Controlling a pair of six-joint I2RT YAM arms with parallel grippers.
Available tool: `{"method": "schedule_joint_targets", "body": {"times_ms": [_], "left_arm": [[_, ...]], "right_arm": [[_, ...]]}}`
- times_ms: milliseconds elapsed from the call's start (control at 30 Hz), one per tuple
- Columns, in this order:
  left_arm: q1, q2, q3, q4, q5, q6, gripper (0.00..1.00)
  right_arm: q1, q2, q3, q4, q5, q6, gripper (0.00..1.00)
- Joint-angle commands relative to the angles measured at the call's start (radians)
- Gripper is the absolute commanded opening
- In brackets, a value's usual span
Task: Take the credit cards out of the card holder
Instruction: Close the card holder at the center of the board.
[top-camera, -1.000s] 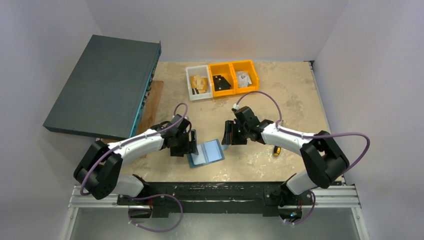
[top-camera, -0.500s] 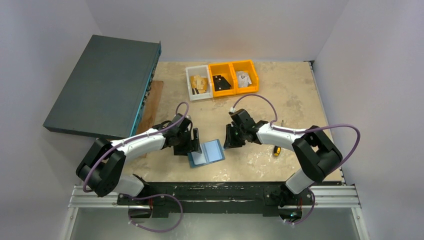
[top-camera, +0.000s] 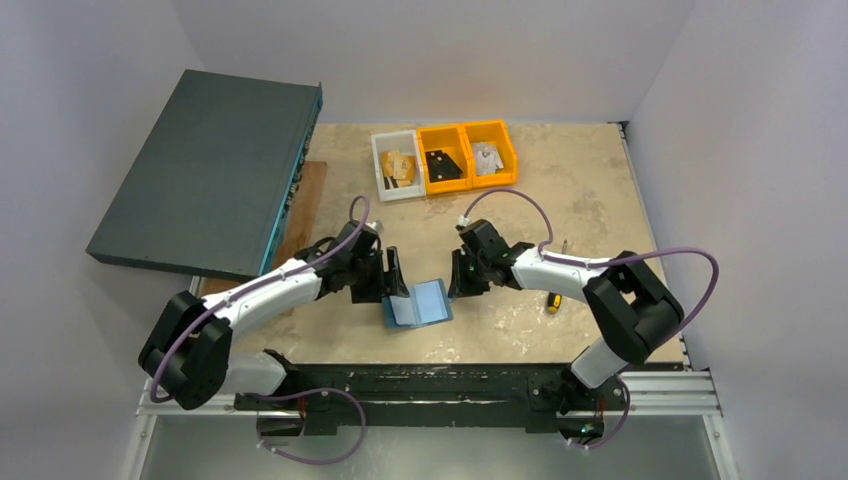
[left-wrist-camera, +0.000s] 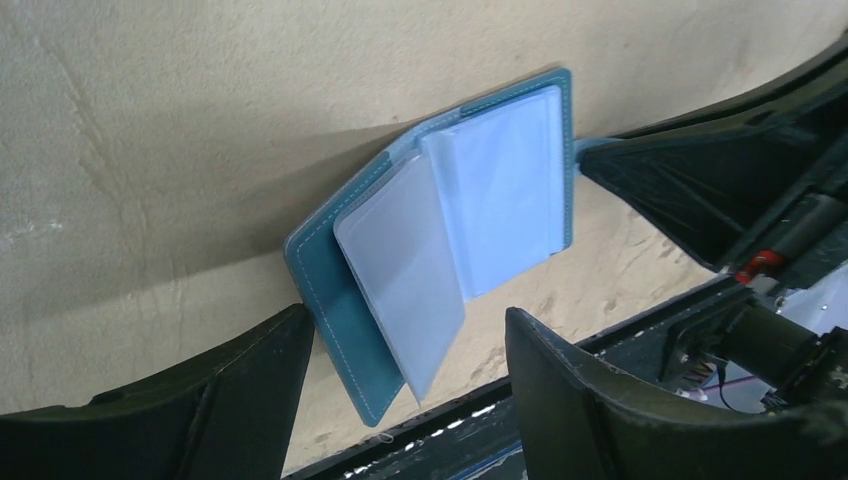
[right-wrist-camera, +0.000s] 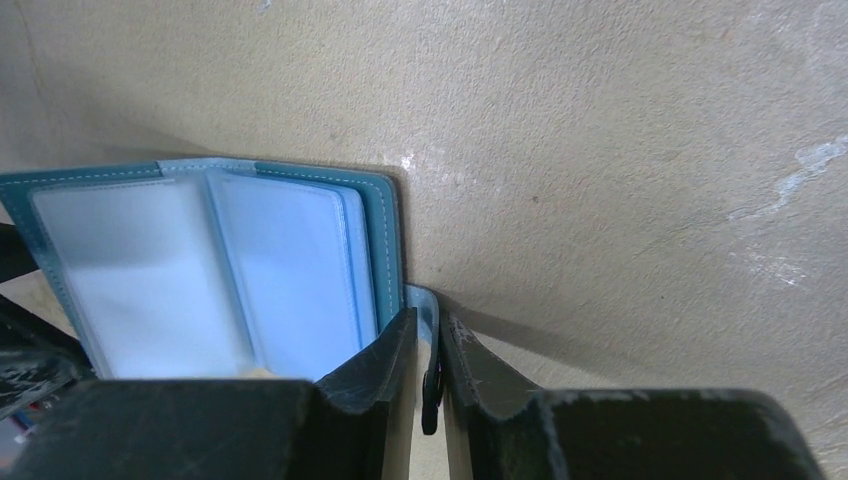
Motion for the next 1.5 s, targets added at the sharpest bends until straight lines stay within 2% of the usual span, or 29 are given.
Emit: {"method": "schedule_joint_targets", "body": {"times_ms": [0,500,933,1067,1467], "left_arm": [[-0.004,-0.015,0.063,0.022,0.04,-0.003,0.69],[-0.048,0.123,0.179,0.09,0.139,-0.009,0.68],[-0.048,0.327,0.246,0.16,0.22,-0.099,0.71],[-0.044,0.368,0.263,0.123,0.191,-0.114,0.72],[-0.028,0.425,0.294,-0.022,0.078,-0.078,0.75]], "right_arm": [[0.013,0.016,0.021,0.021,0.011,-0.003,0.14],[0.025,0.01,0.018,0.081,-0.032,0.068,0.14],[0.026,0.005,0.0,0.106,-0.042,0.103,0.14],[0.025,-0.008,-0.005,0.101,-0.037,0.104,0.14],[0.025,-0.109,-0.012,0.051,-0.016,0.102,0.26]]}}
